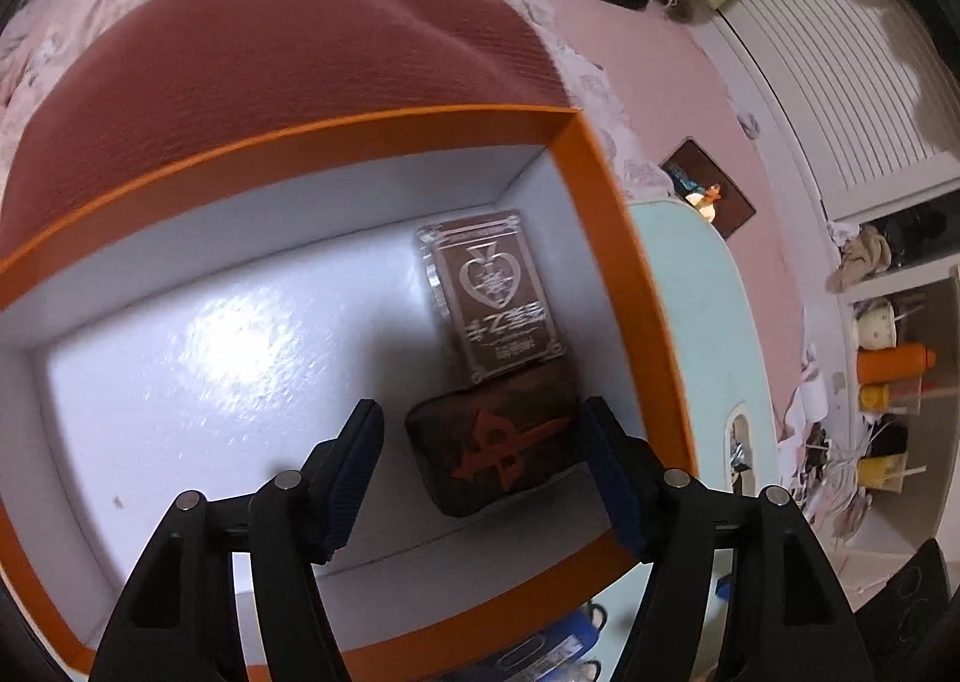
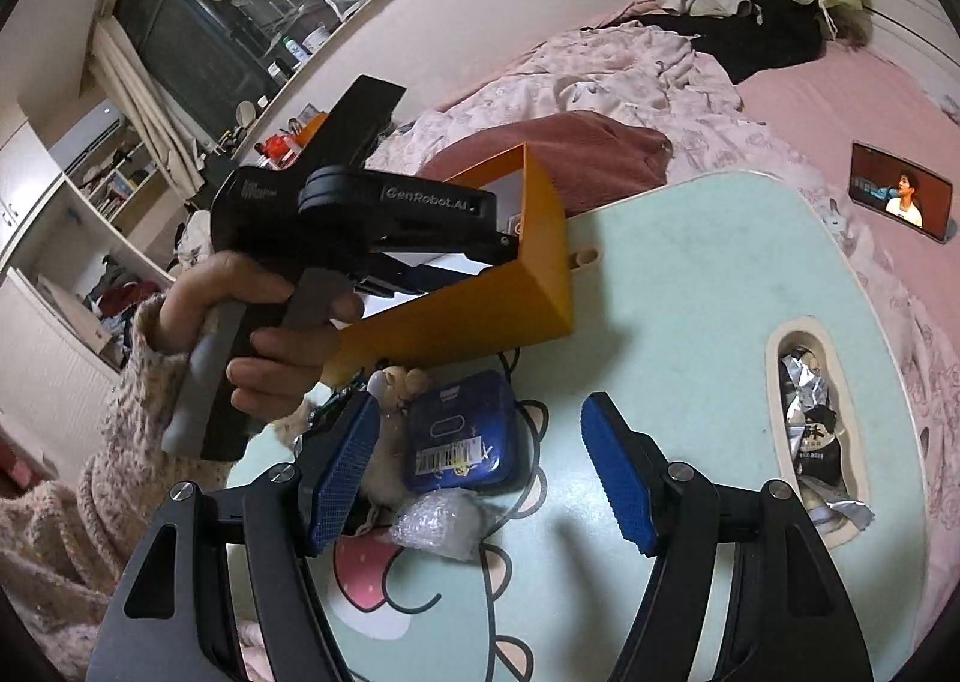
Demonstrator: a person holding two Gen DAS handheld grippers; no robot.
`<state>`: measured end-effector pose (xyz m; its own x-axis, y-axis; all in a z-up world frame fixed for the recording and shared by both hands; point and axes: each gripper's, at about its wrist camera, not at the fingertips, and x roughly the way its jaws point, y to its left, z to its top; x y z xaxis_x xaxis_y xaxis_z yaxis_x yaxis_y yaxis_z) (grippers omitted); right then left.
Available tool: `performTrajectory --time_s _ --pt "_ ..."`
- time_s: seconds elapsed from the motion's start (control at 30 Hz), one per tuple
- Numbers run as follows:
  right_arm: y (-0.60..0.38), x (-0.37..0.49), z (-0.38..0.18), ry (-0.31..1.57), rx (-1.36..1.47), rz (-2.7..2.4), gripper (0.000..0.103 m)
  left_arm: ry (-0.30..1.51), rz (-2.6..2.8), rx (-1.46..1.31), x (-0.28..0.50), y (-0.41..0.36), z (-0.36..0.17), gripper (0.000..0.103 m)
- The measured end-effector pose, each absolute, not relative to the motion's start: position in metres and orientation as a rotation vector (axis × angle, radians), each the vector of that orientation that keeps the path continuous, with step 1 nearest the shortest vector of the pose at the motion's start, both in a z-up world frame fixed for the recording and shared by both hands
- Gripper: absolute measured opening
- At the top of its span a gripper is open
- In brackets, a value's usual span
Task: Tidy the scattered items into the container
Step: 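Grasp the red-and-black box in the orange box with the left tool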
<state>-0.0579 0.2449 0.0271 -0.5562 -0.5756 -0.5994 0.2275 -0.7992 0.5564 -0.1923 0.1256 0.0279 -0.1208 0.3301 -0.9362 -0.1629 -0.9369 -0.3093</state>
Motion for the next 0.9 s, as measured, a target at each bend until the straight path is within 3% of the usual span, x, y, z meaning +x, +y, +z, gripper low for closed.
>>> performTrajectory --time_s 0.4,0.9 --pt "0.249 -0.06 0.017 -0.61 1.157 -2.324 0.07 -0.103 2.266 -1.813 -0.198 0.084 0.037 0.066" --pt "0.254 -0.059 0.017 -0.634 1.15 -2.32 0.07 -0.154 2.177 -1.874 -0.197 0.093 0.038 0.066"
